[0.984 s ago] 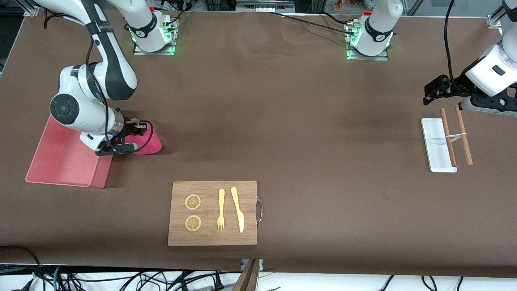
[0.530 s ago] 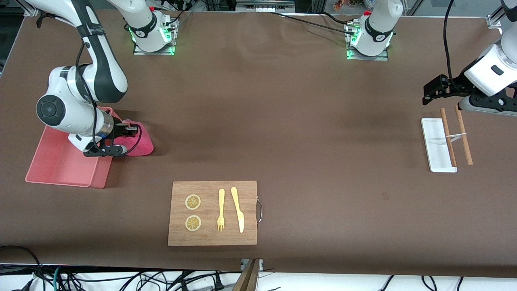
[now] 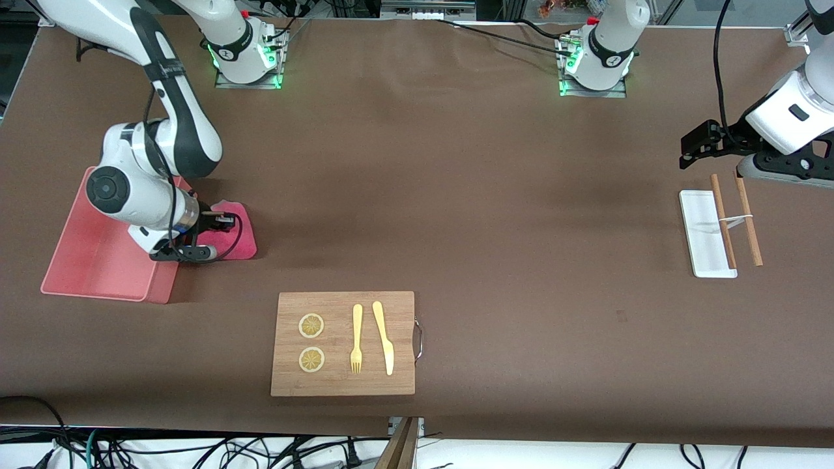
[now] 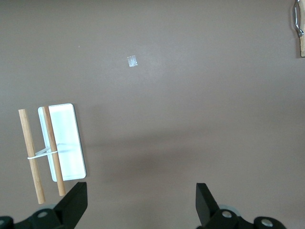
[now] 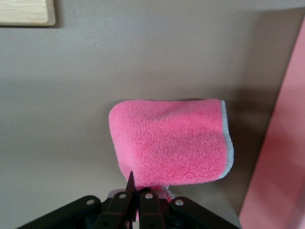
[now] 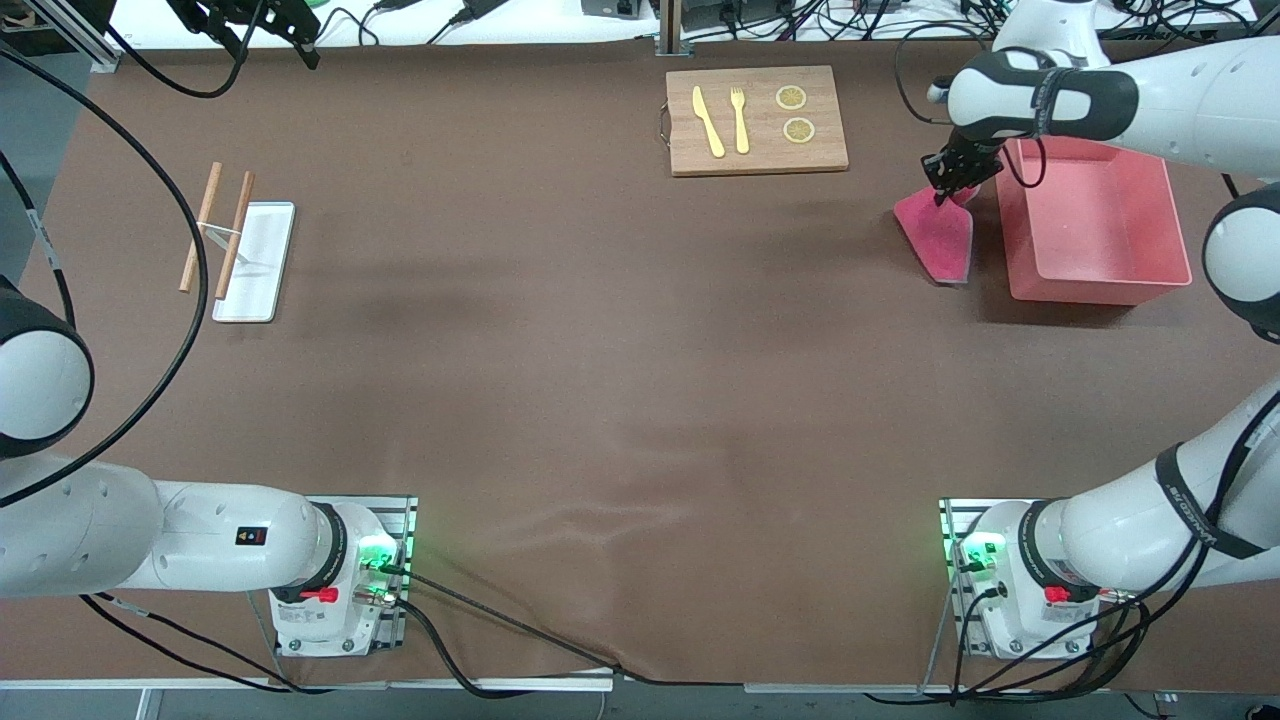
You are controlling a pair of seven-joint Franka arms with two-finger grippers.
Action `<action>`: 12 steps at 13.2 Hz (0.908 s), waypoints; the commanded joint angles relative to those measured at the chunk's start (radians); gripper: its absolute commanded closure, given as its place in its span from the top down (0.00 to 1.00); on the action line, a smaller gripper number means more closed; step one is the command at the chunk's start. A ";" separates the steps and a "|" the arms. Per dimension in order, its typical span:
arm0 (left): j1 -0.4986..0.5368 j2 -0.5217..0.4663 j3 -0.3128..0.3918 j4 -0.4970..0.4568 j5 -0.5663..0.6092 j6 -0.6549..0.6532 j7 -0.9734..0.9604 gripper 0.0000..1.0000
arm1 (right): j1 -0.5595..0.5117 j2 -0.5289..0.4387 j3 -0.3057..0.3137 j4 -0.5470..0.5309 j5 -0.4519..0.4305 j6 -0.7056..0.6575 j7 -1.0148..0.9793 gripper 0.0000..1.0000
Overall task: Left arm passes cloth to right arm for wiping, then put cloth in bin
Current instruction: 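Wipe the table with the cloth using the right gripper toward the board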
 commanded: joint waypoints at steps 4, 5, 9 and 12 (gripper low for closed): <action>-0.001 -0.007 -0.005 0.008 0.016 -0.009 0.015 1.00 | 0.117 0.082 0.004 0.027 0.000 0.100 0.219 0.00; -0.001 -0.006 -0.005 0.009 0.017 -0.009 0.015 1.00 | 0.151 0.088 0.004 0.042 0.000 0.098 0.278 0.00; -0.001 -0.006 -0.006 0.009 0.016 -0.012 0.015 1.00 | 0.266 0.111 0.005 0.088 0.003 0.091 0.490 0.00; -0.001 -0.006 -0.006 0.009 0.016 -0.012 0.015 1.00 | 0.369 0.148 0.005 0.157 0.107 0.089 0.634 0.00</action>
